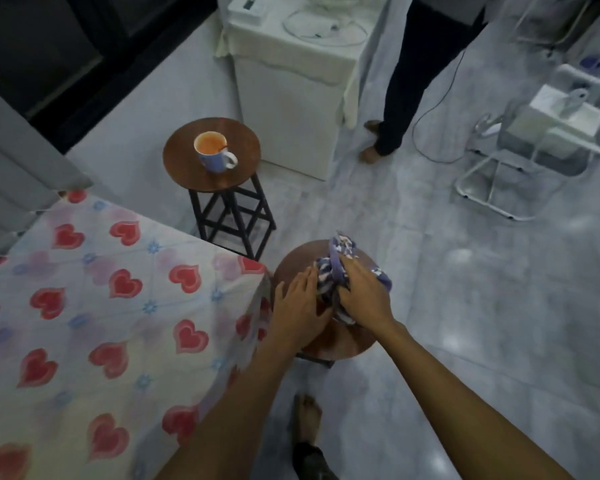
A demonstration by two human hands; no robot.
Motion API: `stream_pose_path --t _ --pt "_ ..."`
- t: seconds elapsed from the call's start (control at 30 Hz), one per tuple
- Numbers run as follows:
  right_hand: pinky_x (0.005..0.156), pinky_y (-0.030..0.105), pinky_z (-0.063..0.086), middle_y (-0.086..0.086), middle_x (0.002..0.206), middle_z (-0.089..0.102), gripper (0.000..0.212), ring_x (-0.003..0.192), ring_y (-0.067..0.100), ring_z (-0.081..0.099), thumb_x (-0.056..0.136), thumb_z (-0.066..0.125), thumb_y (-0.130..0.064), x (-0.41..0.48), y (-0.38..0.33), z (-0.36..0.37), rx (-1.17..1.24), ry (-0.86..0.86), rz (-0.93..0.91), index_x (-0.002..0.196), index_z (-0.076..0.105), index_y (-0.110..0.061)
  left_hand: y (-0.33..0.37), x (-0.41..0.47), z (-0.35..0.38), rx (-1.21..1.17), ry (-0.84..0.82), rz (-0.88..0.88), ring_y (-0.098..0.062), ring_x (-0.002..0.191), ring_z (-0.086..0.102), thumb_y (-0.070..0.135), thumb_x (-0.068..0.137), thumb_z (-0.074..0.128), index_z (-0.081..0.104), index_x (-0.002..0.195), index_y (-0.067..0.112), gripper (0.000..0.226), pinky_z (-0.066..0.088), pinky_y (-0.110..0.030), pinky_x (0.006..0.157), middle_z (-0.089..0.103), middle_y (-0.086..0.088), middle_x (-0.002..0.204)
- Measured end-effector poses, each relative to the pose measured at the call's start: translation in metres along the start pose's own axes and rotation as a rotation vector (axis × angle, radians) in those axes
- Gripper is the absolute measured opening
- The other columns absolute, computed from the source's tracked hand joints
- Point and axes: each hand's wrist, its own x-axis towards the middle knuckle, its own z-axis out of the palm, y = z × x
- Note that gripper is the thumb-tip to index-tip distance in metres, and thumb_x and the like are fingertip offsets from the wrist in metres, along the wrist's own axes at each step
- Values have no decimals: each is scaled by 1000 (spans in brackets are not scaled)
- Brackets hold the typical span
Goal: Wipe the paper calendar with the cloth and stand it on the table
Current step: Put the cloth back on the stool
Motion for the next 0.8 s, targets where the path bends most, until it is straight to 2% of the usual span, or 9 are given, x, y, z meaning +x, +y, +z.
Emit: stream_pose_path --t 0.1,0.2,0.37,0.5,0.67,0.8 --pt "103 42 47 13 139 61 48 124 33 59 97 58 -16 15 20 19 -8 -39 93 144 51 -16 -7 15 21 6 -130 -49 -23 150 29 60 90 47 15 162 18 89 19 -56 121 29 -3 166" --pt "105 45 45 16 144 55 50 128 36 55 98 57 -16 26 32 35 -49 -134 91 147 47 -13 -10 24 34 -29 -154 -82 -24 148 33 58 88 52 16 161 17 90 20 -56 120 35 -4 162" --pt "113 48 41 15 149 51 56 136 35 47 95 56 -17 38 40 56 -135 -209 60 149 43 -15 -20 27 46 -17 -216 -145 -22 150 28 57 90 57 14 162 21 91 18 -55 121 27 -3 166" --pt "116 45 37 13 155 45 61 142 34 40 94 57 -19 38 37 62 -246 -219 27 152 39 -14 -25 25 49 -7 -233 -163 -23 150 29 60 89 58 16 161 22 91 20 -57 120 28 -3 165" --pt "114 45 39 11 158 40 66 144 31 37 93 56 -23 38 32 56 -299 -255 20 154 33 -19 -25 19 46 -5 -193 -170 -24 147 33 57 89 59 20 159 18 89 22 -55 119 34 -4 162" --pt "111 58 37 9 156 41 69 140 35 41 88 61 -41 29 17 45 -415 -226 61 151 34 -31 -28 8 32 9 -130 -159 -23 146 36 56 89 60 31 155 21 80 23 -51 118 39 -2 160"
